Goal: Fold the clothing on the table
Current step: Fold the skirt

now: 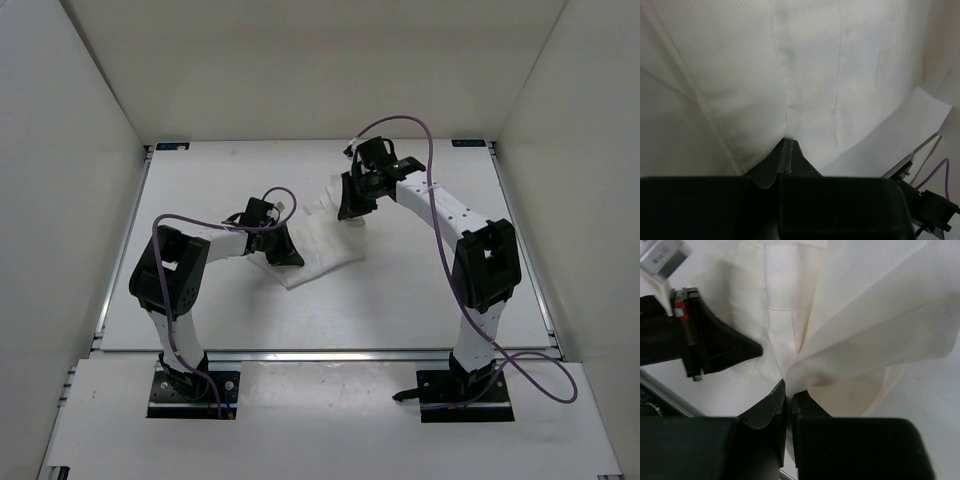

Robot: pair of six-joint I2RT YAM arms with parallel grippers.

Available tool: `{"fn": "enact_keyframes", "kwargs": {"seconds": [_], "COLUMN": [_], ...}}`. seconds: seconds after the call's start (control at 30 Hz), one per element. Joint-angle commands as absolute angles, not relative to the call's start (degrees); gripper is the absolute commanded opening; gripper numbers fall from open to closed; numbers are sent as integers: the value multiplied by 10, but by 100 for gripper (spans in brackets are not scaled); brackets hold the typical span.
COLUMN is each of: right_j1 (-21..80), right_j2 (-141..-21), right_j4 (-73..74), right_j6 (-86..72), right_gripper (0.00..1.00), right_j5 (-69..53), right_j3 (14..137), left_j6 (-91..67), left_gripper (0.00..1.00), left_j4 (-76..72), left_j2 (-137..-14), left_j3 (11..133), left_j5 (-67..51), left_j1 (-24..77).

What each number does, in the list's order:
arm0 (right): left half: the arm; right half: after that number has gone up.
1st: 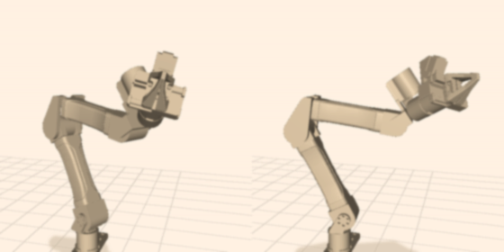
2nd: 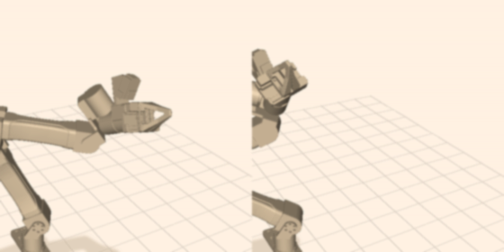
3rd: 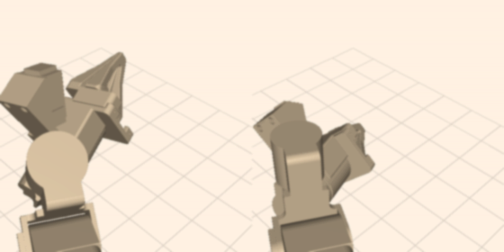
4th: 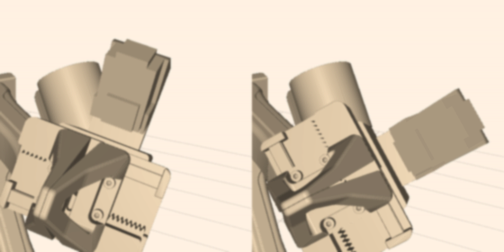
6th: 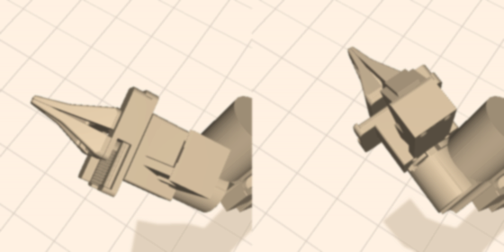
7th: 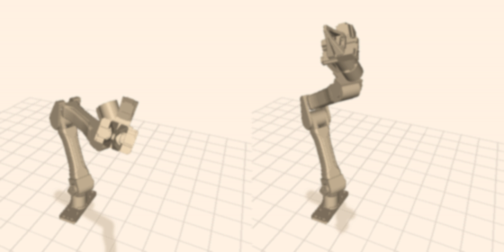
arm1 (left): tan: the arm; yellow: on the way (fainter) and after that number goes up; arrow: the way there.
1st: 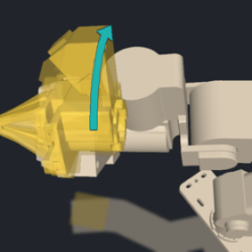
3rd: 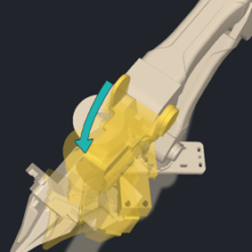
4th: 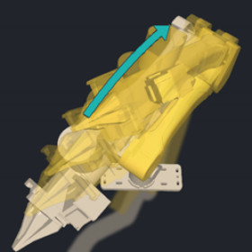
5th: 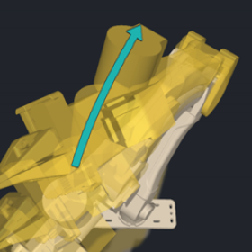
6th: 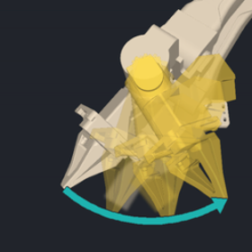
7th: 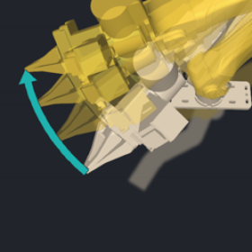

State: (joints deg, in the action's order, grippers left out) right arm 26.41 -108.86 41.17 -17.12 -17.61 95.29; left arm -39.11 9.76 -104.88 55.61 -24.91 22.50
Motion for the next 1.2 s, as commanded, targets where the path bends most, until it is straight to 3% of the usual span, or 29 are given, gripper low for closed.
{"fn": "enact_keyframes", "kwargs": {"seconds": [0.0, 0.33, 0.7, 0.87, 1.0, 1.17], "right_j1": [301, 375, 381, 358, 347, 359], "right_j2": [-1077, -1161, -1174, -1168, -1175, -1187], "right_j4": [375, 435, 452, 453, 472, 473], "right_j6": [-197, -200, -192, -184, -171, -166], "right_gripper": [1, 0, 0, 0, 0, 0], "right_j5": [-217, -188, -172, -163, -156, -163], "right_j3": [993, 1085, 1058, 1087, 1104, 1109], "left_j6": [-411, -466, -594, -605, -543, -480], "left_gripper": [0, 0, 0, 0, 0, 0], "left_j4": [62, 7, -231, -222, -130, -10], "left_j2": [-1062, -1071, -1013, -929, -850, -841], "left_j3": [556, 546, 426, 416, 375, 373], "left_j5": [-255, -269, -412, -461, -404, -317], "left_j1": [220, 202, 113, 78, 37, 48]}}
